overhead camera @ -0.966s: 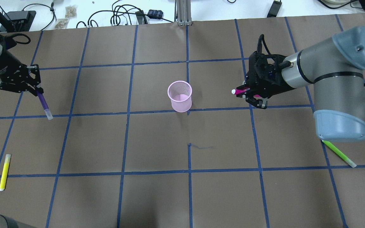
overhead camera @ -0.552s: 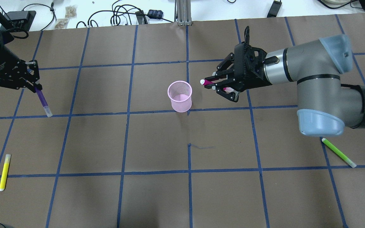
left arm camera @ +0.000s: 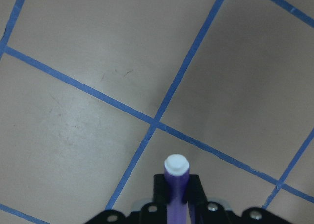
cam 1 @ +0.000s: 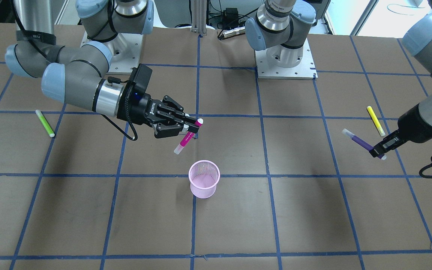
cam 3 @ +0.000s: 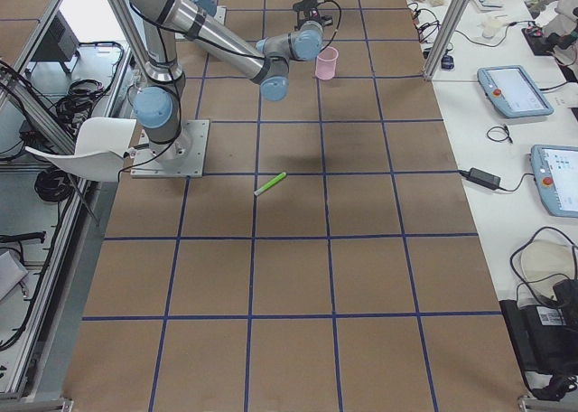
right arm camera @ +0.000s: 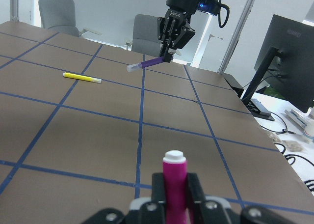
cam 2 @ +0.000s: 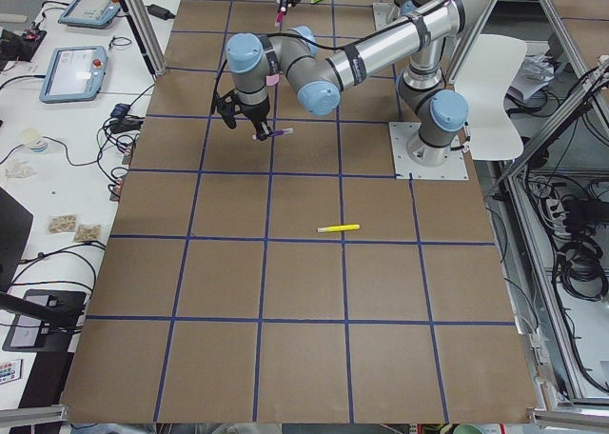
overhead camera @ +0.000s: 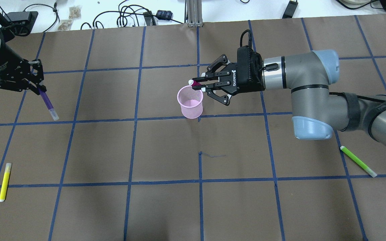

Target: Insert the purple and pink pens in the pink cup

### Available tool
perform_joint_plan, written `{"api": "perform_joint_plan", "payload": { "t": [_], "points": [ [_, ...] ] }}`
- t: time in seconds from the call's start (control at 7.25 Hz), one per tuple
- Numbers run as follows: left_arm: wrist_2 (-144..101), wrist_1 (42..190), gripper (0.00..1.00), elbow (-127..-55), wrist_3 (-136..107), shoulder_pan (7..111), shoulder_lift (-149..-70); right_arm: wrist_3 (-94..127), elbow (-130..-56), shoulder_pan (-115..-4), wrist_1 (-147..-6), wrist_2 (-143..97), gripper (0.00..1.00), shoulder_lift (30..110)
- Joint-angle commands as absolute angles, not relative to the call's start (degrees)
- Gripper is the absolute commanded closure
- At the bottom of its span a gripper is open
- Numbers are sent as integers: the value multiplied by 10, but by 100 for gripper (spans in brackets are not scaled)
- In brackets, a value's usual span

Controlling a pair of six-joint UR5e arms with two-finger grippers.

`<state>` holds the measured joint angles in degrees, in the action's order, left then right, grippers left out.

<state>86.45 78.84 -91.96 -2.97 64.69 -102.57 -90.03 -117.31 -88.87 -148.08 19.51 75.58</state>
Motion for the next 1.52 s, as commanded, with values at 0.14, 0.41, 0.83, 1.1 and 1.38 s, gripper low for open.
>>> {"api": "perform_joint_plan", "payload": {
  "t": [0.14, 0.41, 0.83, 1.1, 1.38],
  "points": [
    [864, 799, 100, -926, -30, 649, -1019, -876, -1073, -939, -1484, 201, 100, 648],
    [864, 796, 100, -922, -29, 646, -1029, -877, -1062, -940, -1489, 201, 100, 619],
    [862, 796, 100, -920, -29, 646, -1029, -876, -1061, -940, -1488, 197, 1, 598],
    [862, 795, 100, -920, -30, 646, -1032, -823, -1045, -935, -1488, 201, 0, 606],
    [862, 795, 100, -920, -31, 647, -1031, -727, -980, -927, -1484, 298, 0, 653]
  ]
}}
